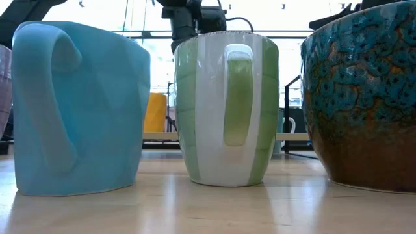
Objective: Place coffee mugs
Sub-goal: Put the light purple mug on the shelf, then put the white mug on the shelf
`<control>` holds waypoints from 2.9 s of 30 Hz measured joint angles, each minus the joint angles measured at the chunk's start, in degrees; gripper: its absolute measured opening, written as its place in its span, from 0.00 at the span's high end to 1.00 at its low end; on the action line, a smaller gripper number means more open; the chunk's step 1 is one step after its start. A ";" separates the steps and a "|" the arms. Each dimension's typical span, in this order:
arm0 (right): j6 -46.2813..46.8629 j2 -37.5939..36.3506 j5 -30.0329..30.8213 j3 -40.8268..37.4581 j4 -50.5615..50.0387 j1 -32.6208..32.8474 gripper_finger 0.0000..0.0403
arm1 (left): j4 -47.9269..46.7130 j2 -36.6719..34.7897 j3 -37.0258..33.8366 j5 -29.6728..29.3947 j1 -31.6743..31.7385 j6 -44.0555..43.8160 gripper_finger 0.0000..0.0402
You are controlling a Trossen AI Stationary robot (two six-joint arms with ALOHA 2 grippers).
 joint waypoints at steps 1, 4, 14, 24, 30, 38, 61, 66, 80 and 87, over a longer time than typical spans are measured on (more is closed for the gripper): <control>0.02 0.00 -0.09 0.00 0.04 -0.02 0.98 | 0.71 -0.42 -1.11 -0.16 0.02 -0.02 0.90; 0.13 0.00 -0.09 0.00 0.04 -0.02 0.98 | 3.42 -1.82 -4.47 -0.79 0.01 0.08 0.90; 0.10 0.00 -0.09 0.02 0.14 0.00 0.98 | 3.45 -2.37 -5.64 -0.97 1.11 0.26 0.90; 0.06 0.00 -0.09 0.00 0.41 -0.02 0.98 | 1.42 -2.97 -5.64 2.22 3.41 0.42 0.90; -0.05 0.00 -0.09 0.02 0.41 0.00 0.98 | 1.39 -2.97 -5.64 2.27 3.15 0.79 0.90; -0.08 0.00 -0.08 0.01 0.41 -0.01 0.98 | 1.01 -2.97 -5.64 2.22 3.15 -0.11 0.85; -0.18 0.01 -0.07 0.02 0.92 -0.02 0.98 | -3.58 -3.04 3.64 0.73 3.08 -1.11 0.57; -0.96 0.01 -0.04 0.02 1.34 -0.02 0.98 | 1.38 -3.10 6.88 -1.08 3.08 -1.42 0.57; -1.19 0.00 -0.07 0.02 1.81 -0.07 0.98 | 10.96 4.23 6.77 -5.38 3.21 1.67 0.57; -1.20 0.68 0.03 0.02 1.59 -0.17 0.98 | 16.41 6.53 6.75 -7.46 3.28 4.77 0.57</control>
